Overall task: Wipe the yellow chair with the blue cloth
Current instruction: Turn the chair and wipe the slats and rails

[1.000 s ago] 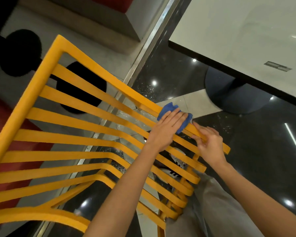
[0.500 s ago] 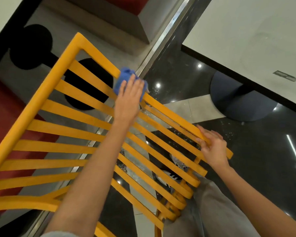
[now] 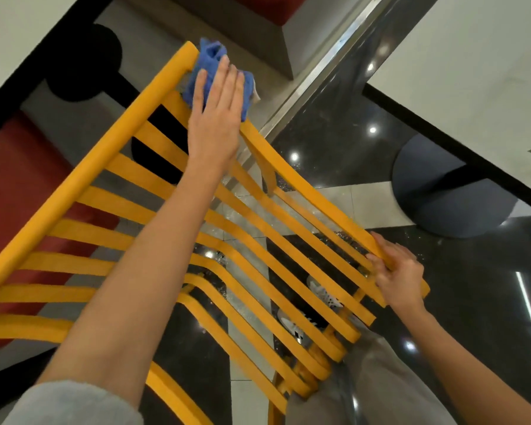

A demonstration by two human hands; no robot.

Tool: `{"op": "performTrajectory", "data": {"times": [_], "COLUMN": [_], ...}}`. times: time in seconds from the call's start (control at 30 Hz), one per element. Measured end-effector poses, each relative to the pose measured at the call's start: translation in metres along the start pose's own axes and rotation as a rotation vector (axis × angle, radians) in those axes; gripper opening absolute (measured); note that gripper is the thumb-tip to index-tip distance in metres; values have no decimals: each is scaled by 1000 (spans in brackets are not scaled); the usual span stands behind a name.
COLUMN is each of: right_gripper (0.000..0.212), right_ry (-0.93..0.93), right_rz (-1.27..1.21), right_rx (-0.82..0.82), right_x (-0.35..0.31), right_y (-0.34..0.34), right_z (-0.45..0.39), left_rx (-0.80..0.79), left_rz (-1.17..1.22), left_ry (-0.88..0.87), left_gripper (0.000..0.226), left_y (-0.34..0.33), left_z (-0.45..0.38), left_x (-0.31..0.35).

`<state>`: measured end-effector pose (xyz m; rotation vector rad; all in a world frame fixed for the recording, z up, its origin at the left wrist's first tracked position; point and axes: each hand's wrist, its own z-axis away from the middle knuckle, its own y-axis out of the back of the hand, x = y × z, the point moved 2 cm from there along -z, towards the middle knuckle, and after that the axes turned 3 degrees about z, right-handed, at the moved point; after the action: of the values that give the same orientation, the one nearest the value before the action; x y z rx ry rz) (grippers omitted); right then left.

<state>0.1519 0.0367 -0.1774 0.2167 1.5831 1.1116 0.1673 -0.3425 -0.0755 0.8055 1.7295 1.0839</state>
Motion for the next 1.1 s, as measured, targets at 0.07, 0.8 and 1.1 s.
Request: {"op": "performTrajectory", "data": {"times": [0.07,0.8,1.1], "right_gripper": [46,44,43], "right_ry": [-37,-101,-102], "right_rz": [1,25,57], "right_rx": [-8,-14,8], "right_x": [1,7,11], "right_y": [-2,-6,-9], "right_z": [1,1,2], "left_rx": [-39,-247,-392], "left_rz": [97,539,735], "left_ry": [9,-2,-172], "left_gripper": [60,70,76], "left_y": [-17,-47,-6], "left_z": [19,86,136], "left_x": [32,137,230]}}
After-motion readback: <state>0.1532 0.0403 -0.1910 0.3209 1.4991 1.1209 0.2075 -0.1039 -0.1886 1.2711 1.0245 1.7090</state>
